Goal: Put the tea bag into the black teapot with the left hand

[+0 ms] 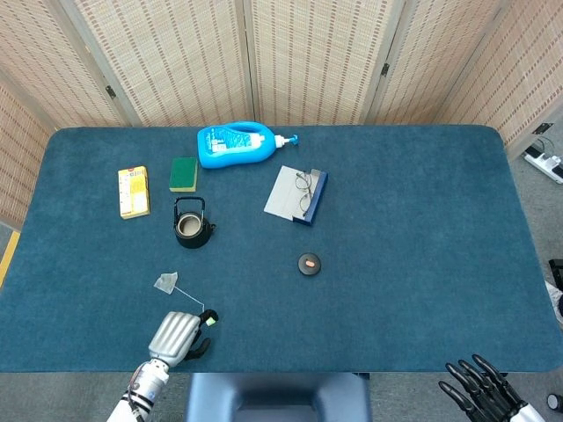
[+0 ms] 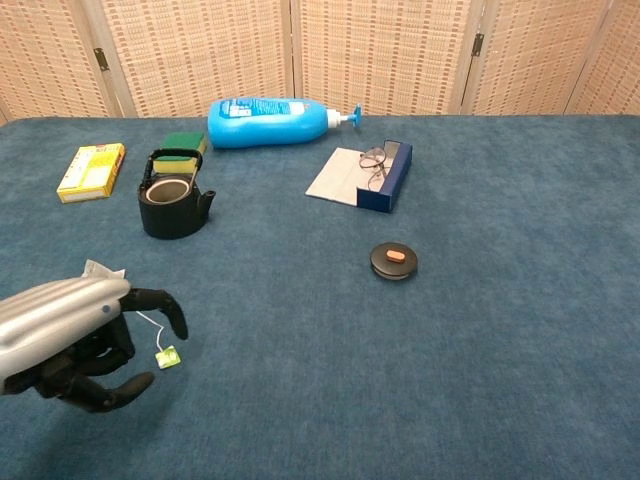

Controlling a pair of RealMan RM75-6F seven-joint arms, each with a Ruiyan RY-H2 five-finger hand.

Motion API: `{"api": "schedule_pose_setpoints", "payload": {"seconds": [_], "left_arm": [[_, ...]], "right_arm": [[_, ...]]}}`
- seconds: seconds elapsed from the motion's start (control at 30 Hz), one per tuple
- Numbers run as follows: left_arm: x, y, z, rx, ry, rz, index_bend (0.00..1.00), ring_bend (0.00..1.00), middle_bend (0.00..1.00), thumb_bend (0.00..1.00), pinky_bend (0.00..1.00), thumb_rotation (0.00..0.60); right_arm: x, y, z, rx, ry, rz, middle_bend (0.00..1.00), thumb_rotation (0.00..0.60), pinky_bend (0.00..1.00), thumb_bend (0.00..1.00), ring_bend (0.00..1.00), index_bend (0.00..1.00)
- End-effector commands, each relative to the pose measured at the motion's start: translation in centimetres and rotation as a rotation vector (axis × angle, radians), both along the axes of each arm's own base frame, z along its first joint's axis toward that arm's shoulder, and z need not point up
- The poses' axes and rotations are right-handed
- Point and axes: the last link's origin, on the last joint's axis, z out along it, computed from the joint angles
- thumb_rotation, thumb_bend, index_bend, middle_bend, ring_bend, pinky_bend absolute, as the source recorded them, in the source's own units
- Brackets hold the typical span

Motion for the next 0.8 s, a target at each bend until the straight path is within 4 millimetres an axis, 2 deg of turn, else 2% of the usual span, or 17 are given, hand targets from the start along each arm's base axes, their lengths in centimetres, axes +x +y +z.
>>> {"api": "schedule_pose_setpoints", "payload": {"seconds": [0.03, 0.17, 0.5, 0.8], "left_arm": [[1.1, 0.5, -0.7, -0.001, 0.007, -0.029, 0.37, 1.0, 1.0, 0.47, 1.0, 0.6], [1.3, 0.8, -1.5, -0.014, 0.021, -0.035, 0.39, 1.0, 1.0, 0.47, 1.0, 0.6], [0.7, 2.8, -2.6, -0.02, 0.066, -0.007, 0.36, 1.0, 1.0, 0.43, 1.0, 0.6], [-1.1, 3.7, -2.4, -0.029, 0.095, 0.047, 0.46, 1.0, 1.0, 0.41, 1.0, 0.6]], "right_arm": [[0.0, 0.1, -0.1, 0.002, 0.004, 0.002, 0.0, 0.6, 0.0, 0.32, 0.0, 0.0], [0.1, 0.2, -0.3, 0.005, 0.014, 0.004, 0.0, 0.6, 0.0, 0.32, 0.0, 0.0], [0.1, 0.4, -0.2, -0.004, 0.016, -0.002, 0.0, 0.6, 0.0, 0.32, 0.0, 0.0], [0.0, 0.6, -0.3, -0.009, 0.024, 0.002, 0.0, 0.6, 0.0, 0.32, 0.0, 0.0]]}}
